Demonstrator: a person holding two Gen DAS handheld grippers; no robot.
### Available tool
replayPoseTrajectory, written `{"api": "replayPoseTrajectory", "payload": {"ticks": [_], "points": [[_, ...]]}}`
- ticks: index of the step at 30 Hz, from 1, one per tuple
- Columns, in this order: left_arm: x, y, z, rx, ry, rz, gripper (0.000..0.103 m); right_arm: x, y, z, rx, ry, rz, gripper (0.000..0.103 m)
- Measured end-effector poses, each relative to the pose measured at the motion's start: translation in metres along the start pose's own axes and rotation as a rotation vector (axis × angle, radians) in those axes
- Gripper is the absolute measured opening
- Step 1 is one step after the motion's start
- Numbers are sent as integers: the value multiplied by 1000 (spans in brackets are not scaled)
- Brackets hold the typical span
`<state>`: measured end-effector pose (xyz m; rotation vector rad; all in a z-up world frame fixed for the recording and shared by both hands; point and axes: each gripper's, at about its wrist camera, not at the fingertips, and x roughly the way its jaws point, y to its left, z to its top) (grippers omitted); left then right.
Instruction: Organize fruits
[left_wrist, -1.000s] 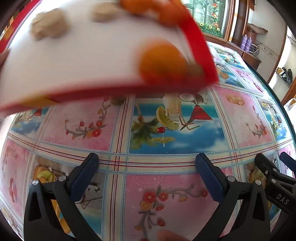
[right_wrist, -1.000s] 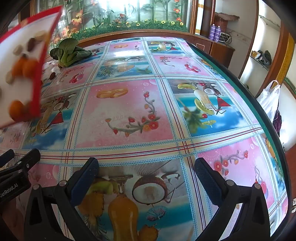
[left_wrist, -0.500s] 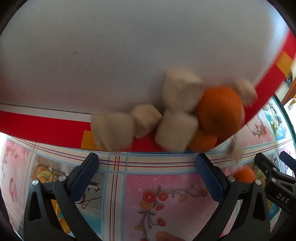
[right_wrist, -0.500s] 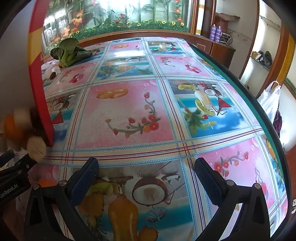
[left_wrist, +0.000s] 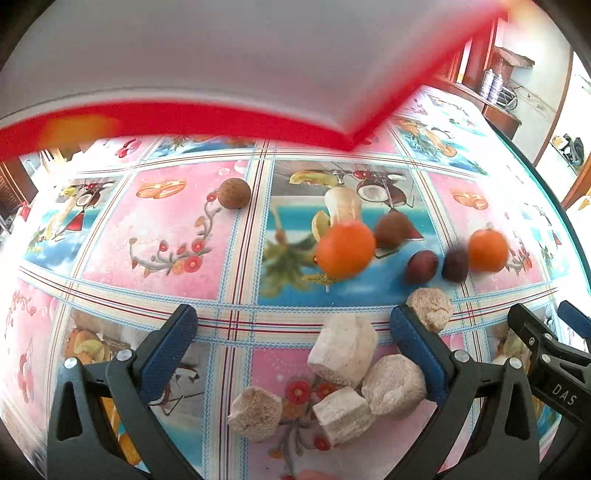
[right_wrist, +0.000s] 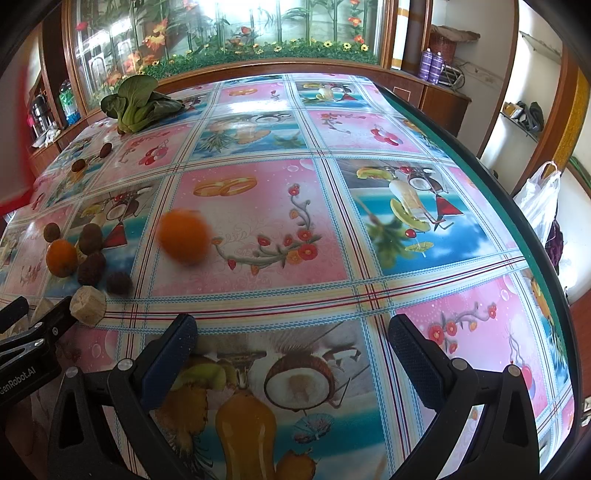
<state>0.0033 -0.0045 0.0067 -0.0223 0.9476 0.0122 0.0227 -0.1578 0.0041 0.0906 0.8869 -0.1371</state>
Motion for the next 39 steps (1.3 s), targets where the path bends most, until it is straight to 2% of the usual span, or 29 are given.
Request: {"api": "replayPoseTrajectory", "payload": {"ticks": [30,32,34,38,39], "points": [[0,-2,4,-3,3,-2,103,0,1,-1,0,1,2,103],[1,-2,5,-3,3,-2,103,-1,1,-1,-8,2,9,103],[1,-2,4,-3,3,-2,103,-6,2,-1,-34,16,54,101],[-5,-2,1,5,17,11,103,-49,0,-7,-46,-99,135,101],[-12,-1,-2,5,-5,26,103,-63,2,-9,-65,-134,144,101]]}}
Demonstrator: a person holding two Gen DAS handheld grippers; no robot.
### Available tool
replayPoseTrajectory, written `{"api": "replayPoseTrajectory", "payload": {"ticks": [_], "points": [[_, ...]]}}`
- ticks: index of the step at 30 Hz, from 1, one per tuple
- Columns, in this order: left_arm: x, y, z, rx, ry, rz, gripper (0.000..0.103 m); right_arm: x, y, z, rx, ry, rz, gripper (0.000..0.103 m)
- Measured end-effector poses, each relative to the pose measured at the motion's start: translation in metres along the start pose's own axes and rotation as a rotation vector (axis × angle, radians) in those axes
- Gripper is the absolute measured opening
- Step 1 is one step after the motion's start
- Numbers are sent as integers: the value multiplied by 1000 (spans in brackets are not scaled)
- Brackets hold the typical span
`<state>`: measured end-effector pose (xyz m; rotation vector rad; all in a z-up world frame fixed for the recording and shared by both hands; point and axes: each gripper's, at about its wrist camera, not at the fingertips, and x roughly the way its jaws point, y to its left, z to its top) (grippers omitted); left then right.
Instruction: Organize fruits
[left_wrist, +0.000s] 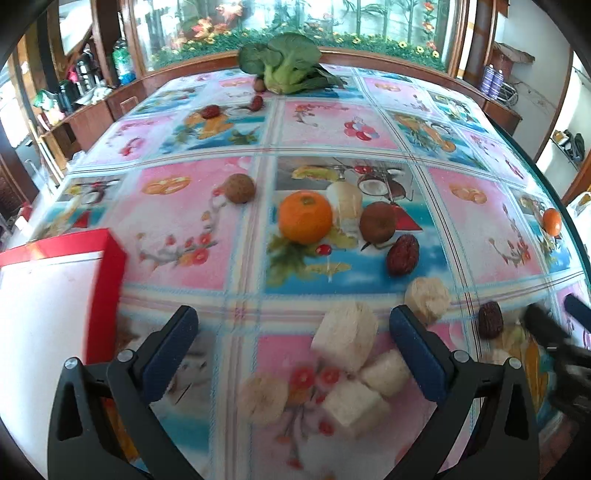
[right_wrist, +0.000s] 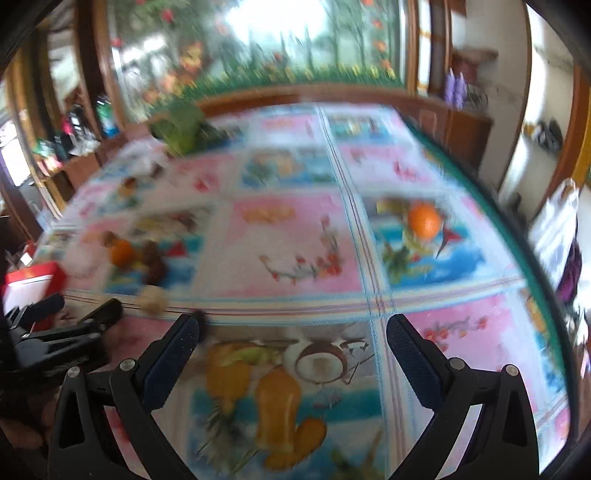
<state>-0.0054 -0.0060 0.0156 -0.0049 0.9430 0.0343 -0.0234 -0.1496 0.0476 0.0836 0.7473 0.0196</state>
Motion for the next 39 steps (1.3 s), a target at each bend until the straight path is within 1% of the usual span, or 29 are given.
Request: {"api": "replayPoseTrajectory", "payload": {"ticks": [2,5,7,10,21,31,33,36,39], "points": [[-23,-1,-5,16,-72,35,103,-22,7,0,-36,-45,14,102],[-56,-2,-8,41,-143,40,103,-51,17,-4,-64,-100,29,102],[-74,-2,-11,54,-180,46,103,-66,25,-8,-88,-118,37,102],[-90,-1,-16,55,-216,41,103,-78,27,-13,-111,-135,31,102],[-109,3,-35,42,-222,52,103,-88,24,-24,-106,-144,34,102],[-114,1,-41,45,-215,64,103,-97,14,-30,-105,-172,48,102],[-115,1,-42,47,-211,53,103,-98,2,-31,-106,-174,40,102],[-121,-3,-53,92,-218,10,103,-100,-33,-36,-54,-185,-20,102],[-125,-16,-67,156,-206,-71,103,-101,-72,-42,14,-191,-89,102]]}}
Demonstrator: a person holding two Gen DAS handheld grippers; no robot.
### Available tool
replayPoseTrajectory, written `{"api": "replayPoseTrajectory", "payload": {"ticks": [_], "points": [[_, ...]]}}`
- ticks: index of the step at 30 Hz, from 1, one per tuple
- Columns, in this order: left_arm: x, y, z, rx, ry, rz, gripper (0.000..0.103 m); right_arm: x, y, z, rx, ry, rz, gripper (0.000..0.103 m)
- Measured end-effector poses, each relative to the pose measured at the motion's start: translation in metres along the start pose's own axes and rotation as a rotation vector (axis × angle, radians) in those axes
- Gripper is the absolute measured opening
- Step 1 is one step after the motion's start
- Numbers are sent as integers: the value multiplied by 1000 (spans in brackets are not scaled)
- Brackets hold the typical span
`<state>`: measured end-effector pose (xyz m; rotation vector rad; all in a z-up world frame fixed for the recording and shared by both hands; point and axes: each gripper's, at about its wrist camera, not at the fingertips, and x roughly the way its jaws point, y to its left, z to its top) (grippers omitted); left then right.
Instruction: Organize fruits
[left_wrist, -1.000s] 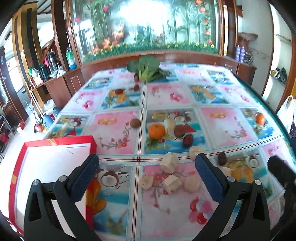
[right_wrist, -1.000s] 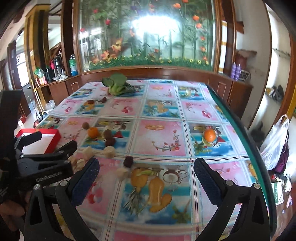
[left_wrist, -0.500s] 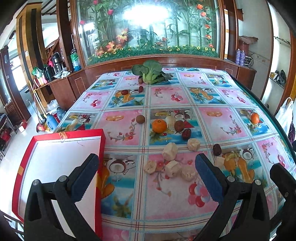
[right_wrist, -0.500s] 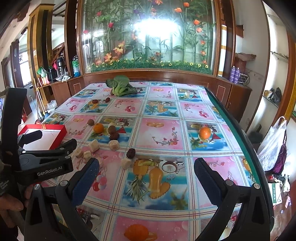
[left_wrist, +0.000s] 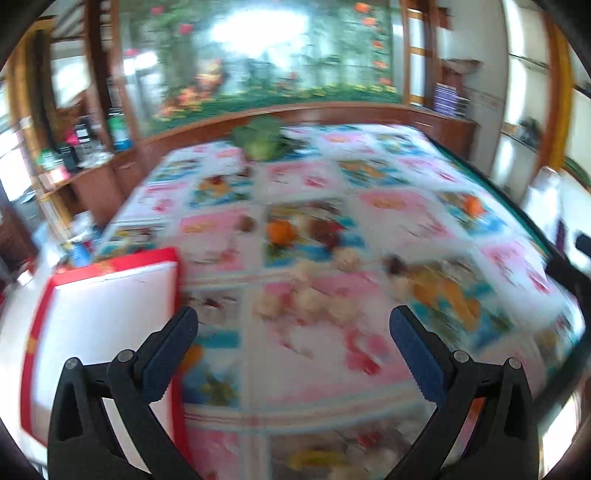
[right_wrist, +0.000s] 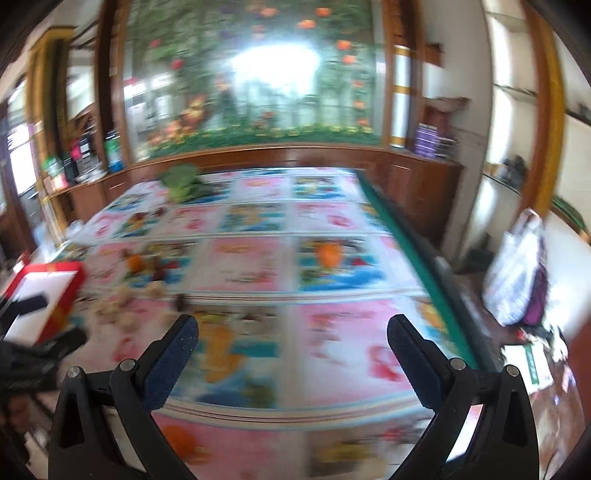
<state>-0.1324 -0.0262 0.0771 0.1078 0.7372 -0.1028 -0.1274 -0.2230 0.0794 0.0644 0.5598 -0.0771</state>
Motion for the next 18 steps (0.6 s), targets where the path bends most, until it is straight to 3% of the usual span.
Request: {"api": "replayPoseTrajectory", "payload": {"ticks": [4,10,14,18], "points": [[-1,-32,-11,74,44,-149,103,9,-34,-5,51,17,-56,102],[-3,-86,-21,194,60,-307,103,47,-52,14,91,61,8,102],[-1,-107,-26,256,62,-342,103,93,-54,37,94,116,44,102],[6,-110,-24,244,73,-348,103,133,-49,49,90,164,34,102]]}}
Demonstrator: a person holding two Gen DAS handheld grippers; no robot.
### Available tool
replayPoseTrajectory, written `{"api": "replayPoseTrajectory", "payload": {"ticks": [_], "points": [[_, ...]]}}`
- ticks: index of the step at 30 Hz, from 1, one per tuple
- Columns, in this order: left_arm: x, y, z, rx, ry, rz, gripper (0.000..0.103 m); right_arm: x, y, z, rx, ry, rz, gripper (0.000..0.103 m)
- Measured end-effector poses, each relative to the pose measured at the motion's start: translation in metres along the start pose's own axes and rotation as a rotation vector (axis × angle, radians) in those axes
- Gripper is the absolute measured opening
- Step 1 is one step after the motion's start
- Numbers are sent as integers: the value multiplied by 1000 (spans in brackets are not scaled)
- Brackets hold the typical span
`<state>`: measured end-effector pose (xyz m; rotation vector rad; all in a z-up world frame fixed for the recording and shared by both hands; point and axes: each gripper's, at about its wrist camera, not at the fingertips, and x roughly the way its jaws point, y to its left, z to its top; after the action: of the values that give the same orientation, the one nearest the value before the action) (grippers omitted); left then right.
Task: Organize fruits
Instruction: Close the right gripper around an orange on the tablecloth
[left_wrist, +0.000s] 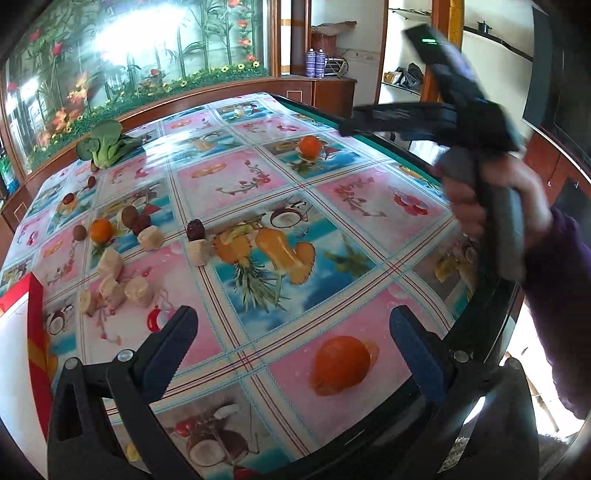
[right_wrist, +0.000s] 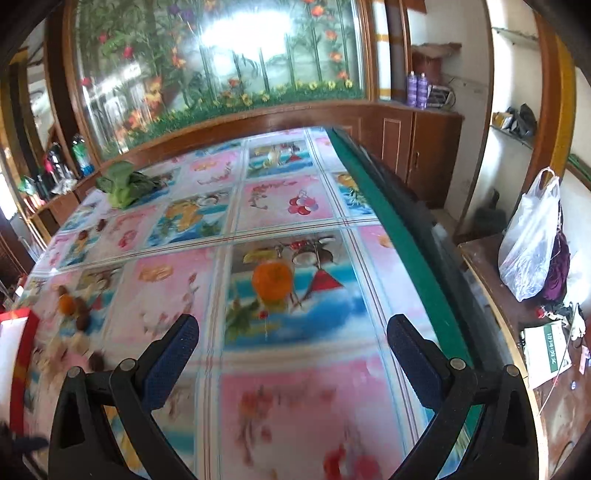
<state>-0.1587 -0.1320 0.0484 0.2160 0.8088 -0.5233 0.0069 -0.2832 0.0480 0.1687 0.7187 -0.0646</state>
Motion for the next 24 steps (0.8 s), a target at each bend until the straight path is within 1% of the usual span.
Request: {"api": "replayPoseTrajectory", "payload": {"ticks": [4,5,6,7,9,12,13,14,16,17,18,21,24], "points": [[5,0,-1,-3,15,-6,101,28,1,12,19,35,-40,96],[6,0,-2,-4,18,-10,99,34,0,15,27,53,-51,95],[7,-1,-2,-3,22,-14,97,40,-1,17,40,69,-53,91],[8,0,-3,-3,27,-16,96,45,-3,18,55,86,-51,86],[11,-1,-4,-2,32,-21,90,53,-4,17,68,123,-52,81],[16,-4,-6,1,46,-34,88,59,-2,14,72,139,-2,71],[16,-5,-7,2,48,-38,86,58,0,12,61,132,3,65],[18,-6,-7,5,51,-45,83,56,2,11,47,121,10,61],[22,-7,-8,7,64,-54,77,55,4,11,38,121,59,42],[24,-8,-9,8,72,-59,73,54,6,10,31,120,85,38],[27,-9,-9,7,79,-66,70,56,8,11,25,123,100,36],[32,-8,-9,-8,93,-86,65,57,10,11,15,110,101,36],[33,-7,-9,-15,82,-89,62,56,8,11,13,103,115,36]]}}
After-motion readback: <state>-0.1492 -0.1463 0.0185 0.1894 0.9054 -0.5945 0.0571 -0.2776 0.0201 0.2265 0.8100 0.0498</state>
